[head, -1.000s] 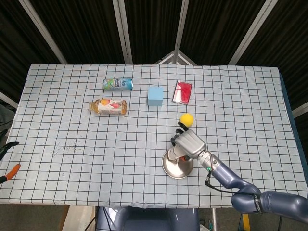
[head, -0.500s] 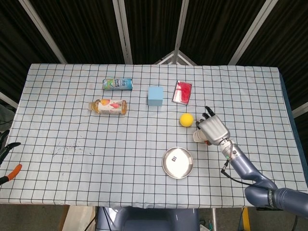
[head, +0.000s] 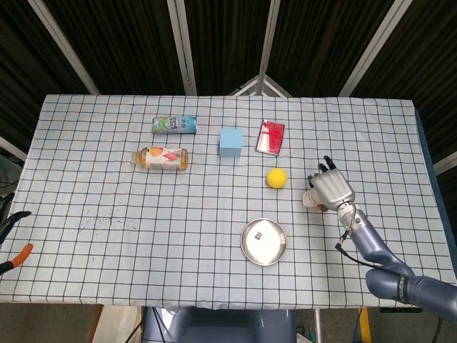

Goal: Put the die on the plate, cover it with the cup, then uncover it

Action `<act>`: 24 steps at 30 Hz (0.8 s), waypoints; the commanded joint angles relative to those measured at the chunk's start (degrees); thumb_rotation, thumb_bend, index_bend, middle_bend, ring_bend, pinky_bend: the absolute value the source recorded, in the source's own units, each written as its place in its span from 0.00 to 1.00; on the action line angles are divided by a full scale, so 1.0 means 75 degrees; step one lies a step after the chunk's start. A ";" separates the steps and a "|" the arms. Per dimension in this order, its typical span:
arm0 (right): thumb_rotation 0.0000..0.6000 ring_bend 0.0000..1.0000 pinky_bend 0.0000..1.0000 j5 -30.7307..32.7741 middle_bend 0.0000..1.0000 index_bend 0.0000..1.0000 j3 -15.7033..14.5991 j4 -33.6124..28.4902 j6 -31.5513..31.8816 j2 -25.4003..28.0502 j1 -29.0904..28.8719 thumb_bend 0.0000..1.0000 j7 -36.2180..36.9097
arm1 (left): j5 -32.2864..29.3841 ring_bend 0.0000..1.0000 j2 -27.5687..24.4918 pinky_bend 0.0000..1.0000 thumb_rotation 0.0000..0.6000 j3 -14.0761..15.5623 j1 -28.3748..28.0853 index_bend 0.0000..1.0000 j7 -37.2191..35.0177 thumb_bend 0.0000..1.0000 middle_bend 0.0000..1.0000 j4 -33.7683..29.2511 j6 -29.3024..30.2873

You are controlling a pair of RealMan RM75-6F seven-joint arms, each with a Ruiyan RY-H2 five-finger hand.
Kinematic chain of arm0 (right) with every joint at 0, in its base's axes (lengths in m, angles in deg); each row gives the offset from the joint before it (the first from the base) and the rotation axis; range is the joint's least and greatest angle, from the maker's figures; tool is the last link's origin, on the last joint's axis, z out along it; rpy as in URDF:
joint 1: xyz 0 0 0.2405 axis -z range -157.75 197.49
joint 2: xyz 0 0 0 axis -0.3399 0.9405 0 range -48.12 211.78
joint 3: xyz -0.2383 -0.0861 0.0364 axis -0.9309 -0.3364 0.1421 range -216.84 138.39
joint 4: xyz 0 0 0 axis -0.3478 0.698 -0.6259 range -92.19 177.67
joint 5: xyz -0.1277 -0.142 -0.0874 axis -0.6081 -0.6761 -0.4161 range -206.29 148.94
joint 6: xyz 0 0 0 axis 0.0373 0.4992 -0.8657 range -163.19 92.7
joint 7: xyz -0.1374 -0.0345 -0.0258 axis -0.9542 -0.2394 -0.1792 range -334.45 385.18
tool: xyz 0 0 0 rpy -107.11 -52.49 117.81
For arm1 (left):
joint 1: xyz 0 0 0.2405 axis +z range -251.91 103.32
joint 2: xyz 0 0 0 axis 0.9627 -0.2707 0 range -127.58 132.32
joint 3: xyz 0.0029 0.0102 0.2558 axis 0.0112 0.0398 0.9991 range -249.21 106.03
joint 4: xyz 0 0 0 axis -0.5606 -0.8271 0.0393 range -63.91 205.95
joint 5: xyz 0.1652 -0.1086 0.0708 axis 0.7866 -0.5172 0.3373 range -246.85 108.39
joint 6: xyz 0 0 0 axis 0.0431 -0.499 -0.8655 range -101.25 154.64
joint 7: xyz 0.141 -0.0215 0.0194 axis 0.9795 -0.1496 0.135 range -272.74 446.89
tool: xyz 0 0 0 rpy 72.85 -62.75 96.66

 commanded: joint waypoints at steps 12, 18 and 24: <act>1.00 0.00 0.00 0.0068 0.14 0.17 0.0012 0.0206 -0.0349 0.0000 0.0010 0.29 0.0261 | 0.0012 0.00 -0.0007 0.02 1.00 0.0009 0.0003 0.25 -0.0002 0.38 0.00 -0.0006 0.0002; 1.00 0.00 0.00 0.0411 0.08 0.04 -0.0047 -0.0211 -0.0526 0.0356 -0.0003 0.29 -0.0024 | 0.0017 0.00 -0.0025 0.02 1.00 0.0007 0.0011 0.25 -0.0040 0.38 0.00 -0.0002 0.0026; 1.00 0.00 0.00 0.0736 0.06 0.00 -0.0241 -0.1702 -0.0324 0.1491 0.0182 0.29 -0.0460 | -0.0023 0.00 -0.0041 0.02 1.00 -0.0011 0.0014 0.25 -0.0110 0.38 0.00 0.0002 0.0025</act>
